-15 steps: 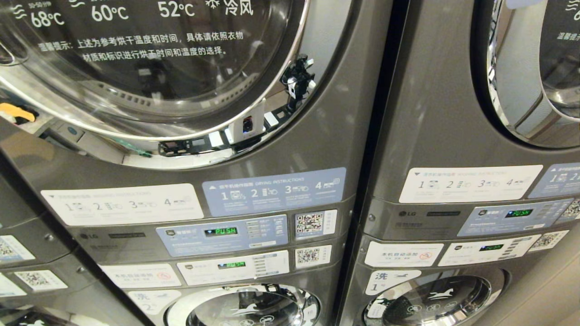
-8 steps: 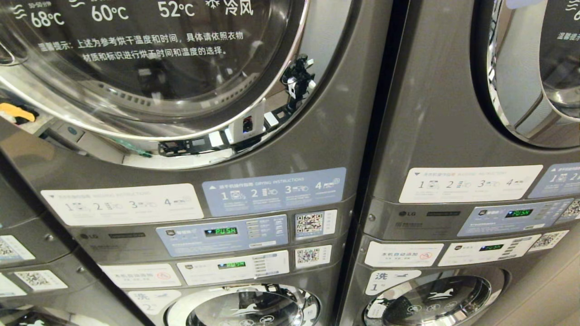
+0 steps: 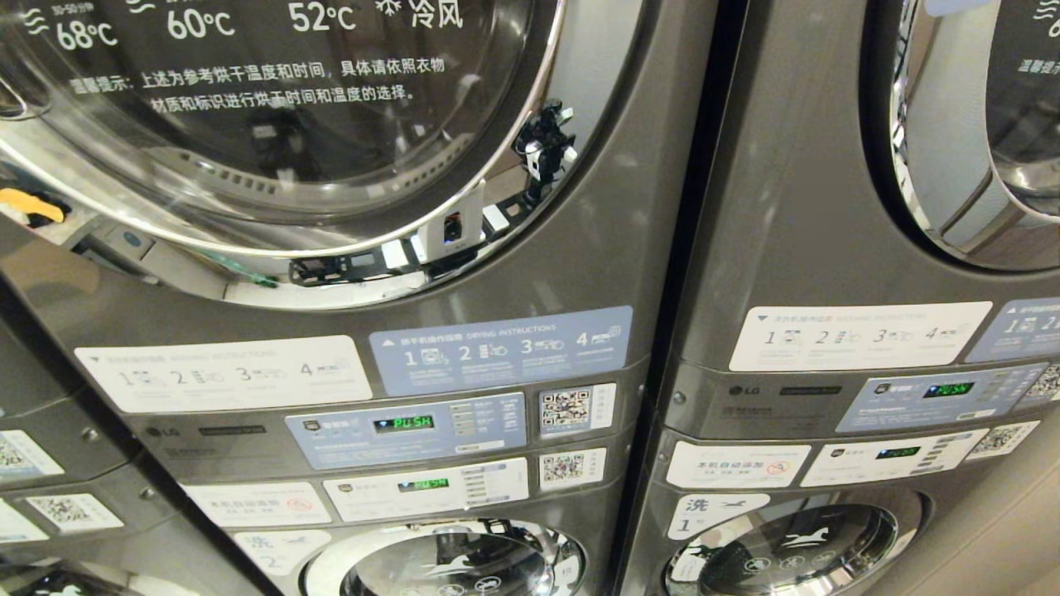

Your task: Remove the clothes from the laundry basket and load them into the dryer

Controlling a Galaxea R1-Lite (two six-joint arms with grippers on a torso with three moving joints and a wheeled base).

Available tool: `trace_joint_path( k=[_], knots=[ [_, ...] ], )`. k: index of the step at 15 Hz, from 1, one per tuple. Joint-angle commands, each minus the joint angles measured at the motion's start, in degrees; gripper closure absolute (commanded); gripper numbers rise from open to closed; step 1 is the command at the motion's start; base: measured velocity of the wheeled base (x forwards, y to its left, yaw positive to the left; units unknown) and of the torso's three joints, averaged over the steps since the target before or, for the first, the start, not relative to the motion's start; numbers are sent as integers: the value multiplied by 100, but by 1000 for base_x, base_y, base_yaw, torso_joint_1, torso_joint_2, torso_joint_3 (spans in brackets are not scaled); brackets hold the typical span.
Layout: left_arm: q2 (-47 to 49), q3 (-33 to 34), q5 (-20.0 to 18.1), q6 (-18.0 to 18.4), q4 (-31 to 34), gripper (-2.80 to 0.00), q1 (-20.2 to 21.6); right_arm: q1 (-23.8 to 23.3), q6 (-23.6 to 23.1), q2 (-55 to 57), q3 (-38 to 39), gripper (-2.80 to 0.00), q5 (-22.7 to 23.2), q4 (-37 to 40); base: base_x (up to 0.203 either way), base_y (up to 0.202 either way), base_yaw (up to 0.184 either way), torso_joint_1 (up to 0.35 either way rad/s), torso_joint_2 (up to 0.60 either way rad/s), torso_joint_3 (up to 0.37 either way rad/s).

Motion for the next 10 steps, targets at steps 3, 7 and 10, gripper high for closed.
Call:
trace_joint_path(
  k=[3, 7, 10],
  knots=[
    [0, 9, 1, 1, -1, 0, 0, 0, -2, 0, 0, 0, 6, -1, 0, 0, 0, 0, 0, 0],
    [0, 9, 1, 1, -1, 0, 0, 0, -2, 0, 0, 0, 5, -1, 0, 0, 0, 0, 0, 0],
    [1, 9, 1, 1, -1, 0, 0, 0, -2, 8, 0, 0, -1, -1, 0, 0, 0, 0, 0, 0]
  ],
)
